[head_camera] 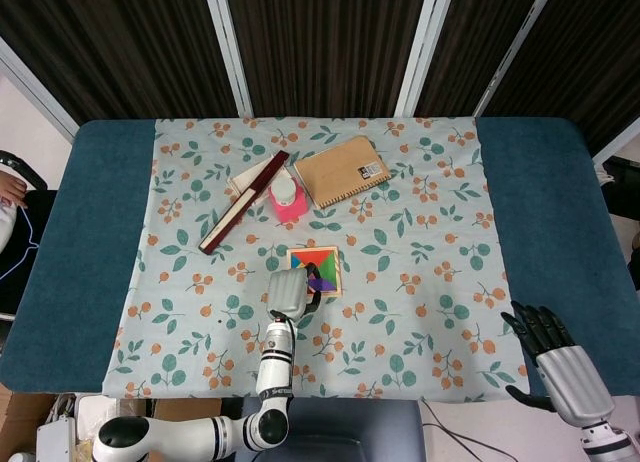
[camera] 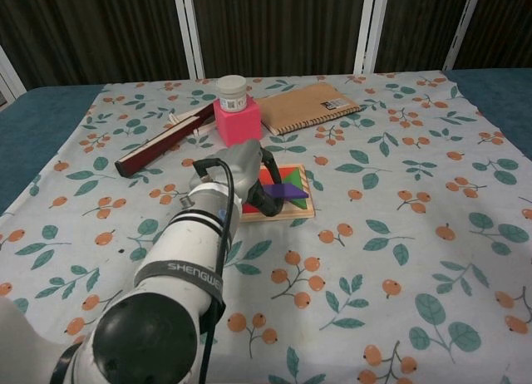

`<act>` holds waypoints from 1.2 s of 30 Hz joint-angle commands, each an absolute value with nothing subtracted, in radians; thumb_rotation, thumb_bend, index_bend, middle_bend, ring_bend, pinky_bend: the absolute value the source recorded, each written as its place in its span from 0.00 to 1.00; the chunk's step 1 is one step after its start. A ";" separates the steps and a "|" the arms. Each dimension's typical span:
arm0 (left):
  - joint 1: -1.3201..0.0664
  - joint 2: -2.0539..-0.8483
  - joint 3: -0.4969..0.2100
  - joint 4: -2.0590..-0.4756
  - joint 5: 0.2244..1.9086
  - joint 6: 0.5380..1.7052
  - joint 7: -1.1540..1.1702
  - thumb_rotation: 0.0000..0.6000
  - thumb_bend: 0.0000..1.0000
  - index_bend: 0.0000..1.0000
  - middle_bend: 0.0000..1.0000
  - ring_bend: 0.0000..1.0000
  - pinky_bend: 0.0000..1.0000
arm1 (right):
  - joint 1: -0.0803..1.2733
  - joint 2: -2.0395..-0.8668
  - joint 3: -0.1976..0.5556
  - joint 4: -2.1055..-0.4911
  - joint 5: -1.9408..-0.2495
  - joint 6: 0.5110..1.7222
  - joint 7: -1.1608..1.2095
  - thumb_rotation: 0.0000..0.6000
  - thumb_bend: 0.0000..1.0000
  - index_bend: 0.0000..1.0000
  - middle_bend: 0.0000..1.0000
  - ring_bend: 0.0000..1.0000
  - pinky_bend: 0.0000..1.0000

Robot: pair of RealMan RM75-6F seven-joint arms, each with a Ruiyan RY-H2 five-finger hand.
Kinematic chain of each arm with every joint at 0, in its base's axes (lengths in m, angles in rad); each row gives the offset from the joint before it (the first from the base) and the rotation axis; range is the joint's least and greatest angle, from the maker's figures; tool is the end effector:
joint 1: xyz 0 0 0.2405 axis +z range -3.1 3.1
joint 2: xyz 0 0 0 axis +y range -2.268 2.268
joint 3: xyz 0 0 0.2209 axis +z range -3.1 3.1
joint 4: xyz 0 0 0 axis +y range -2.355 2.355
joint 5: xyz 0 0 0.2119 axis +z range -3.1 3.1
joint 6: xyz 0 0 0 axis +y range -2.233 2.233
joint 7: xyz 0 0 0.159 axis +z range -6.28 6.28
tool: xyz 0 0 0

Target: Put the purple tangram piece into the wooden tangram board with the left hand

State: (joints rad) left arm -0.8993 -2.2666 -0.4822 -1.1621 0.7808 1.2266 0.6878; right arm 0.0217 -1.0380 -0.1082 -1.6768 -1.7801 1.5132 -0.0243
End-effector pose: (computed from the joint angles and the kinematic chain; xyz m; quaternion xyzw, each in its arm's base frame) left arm -0.0046 0.3059 -0.1308 -0.6130 -0.5108 -0.3914 0.4584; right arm -0.2567 -0.1366 0.1245 0.6875 -0.3765 0.3696 0.4989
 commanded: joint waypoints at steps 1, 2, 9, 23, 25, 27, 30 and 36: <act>-0.930 -2.269 -0.466 -1.141 0.750 1.229 0.665 1.00 0.37 0.58 1.00 1.00 1.00 | 0.019 -1.035 -0.108 -1.676 -1.780 1.520 -0.017 1.00 0.12 0.00 0.00 0.00 0.00; -0.939 -2.269 -0.464 -1.135 0.739 1.229 0.660 1.00 0.37 0.58 1.00 1.00 1.00 | 0.019 -1.033 -0.108 -1.676 -1.780 1.522 -0.014 1.00 0.12 0.00 0.00 0.00 0.00; -0.997 -2.269 -0.437 -1.090 0.676 1.242 0.607 1.00 0.37 0.57 1.00 1.00 1.00 | 0.016 -1.027 -0.110 -1.671 -1.784 1.534 0.006 1.00 0.12 0.00 0.00 0.00 0.00; -1.042 -2.269 -0.393 -1.050 0.628 1.254 0.550 1.00 0.37 0.49 1.00 1.00 1.00 | 0.012 -1.023 -0.109 -1.667 -1.788 1.546 0.019 1.00 0.12 0.00 0.00 0.00 0.00; -1.043 -2.269 -0.390 -1.048 0.627 1.252 0.548 1.00 0.37 0.46 1.00 1.00 1.00 | 0.012 -1.022 -0.110 -1.667 -1.789 1.545 0.020 1.00 0.12 0.00 0.00 0.00 0.00; -1.044 -2.269 -0.388 -1.047 0.625 1.251 0.548 1.00 0.37 0.43 1.00 1.00 1.00 | 0.011 -1.021 -0.110 -1.666 -1.790 1.548 0.022 1.00 0.12 0.00 0.00 0.00 0.00; -1.044 -2.269 -0.386 -1.046 0.623 1.247 0.548 1.00 0.38 0.40 1.00 1.00 1.00 | 0.009 -1.019 -0.110 -1.665 -1.790 1.554 0.027 1.00 0.12 0.00 0.00 0.00 0.00; -1.043 -2.269 -0.387 -1.056 0.626 1.243 0.549 1.00 0.38 0.35 1.00 1.00 1.00 | 0.006 -1.017 -0.109 -1.663 -1.790 1.560 0.032 1.00 0.12 0.00 0.00 0.00 0.00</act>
State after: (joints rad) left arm -1.0428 -2.2690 -0.3872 -1.0561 0.6255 1.2432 0.5493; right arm 0.0064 -1.0175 -0.1088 -1.6627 -1.7901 1.5596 0.0319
